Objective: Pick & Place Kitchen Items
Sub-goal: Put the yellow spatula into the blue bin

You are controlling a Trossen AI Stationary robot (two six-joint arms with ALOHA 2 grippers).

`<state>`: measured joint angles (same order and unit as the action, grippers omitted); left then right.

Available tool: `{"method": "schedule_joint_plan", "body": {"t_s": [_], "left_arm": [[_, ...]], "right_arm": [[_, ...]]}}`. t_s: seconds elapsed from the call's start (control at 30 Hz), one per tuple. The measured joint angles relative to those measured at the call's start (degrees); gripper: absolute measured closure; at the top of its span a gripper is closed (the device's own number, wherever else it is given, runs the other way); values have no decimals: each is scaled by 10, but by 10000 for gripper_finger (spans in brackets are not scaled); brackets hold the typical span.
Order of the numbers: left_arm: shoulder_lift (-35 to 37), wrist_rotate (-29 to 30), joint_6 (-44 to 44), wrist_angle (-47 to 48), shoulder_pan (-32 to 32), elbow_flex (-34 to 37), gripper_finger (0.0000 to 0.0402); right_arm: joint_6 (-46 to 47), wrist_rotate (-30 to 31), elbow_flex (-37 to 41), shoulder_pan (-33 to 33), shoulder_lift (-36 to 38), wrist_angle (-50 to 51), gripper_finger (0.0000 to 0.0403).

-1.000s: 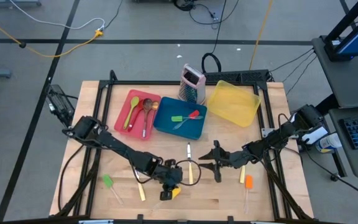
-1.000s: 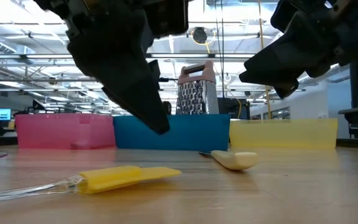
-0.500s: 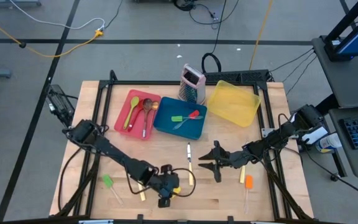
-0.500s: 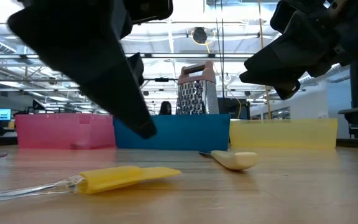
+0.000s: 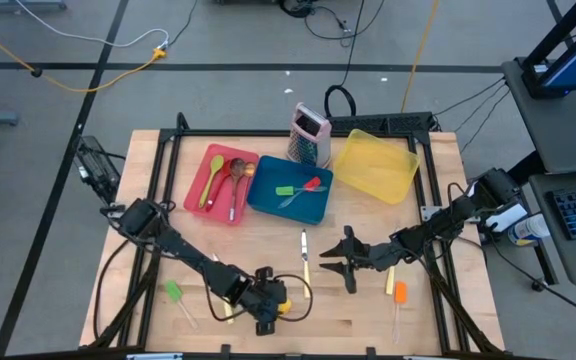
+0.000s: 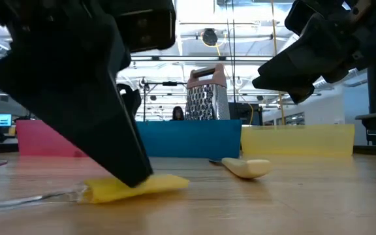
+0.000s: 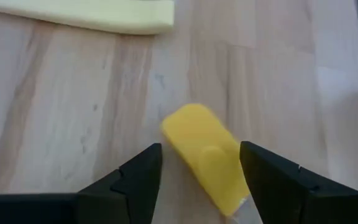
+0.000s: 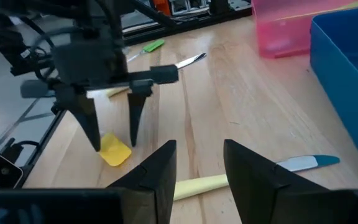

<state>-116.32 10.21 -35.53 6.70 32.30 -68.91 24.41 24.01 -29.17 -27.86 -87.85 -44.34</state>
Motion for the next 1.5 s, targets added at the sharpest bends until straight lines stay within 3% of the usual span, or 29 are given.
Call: {"method": "schedule_joint_plan", "body": {"t_s": [0.4, 0.9, 1.23, 1.5], "left_arm": [[-18, 45, -7, 18, 11, -1, 188], [-17, 34, 4, 22, 17, -1, 387], [75, 63, 73, 60, -10, 4, 394], [171, 169, 167, 110, -70, 3, 390]], "right_arm": [[4, 0, 0, 0, 0, 4, 277], [20, 0, 0, 0, 0, 4, 277], [17, 0, 0, 0, 0, 4, 277], [4, 16, 0, 0, 0, 5, 277]]}}
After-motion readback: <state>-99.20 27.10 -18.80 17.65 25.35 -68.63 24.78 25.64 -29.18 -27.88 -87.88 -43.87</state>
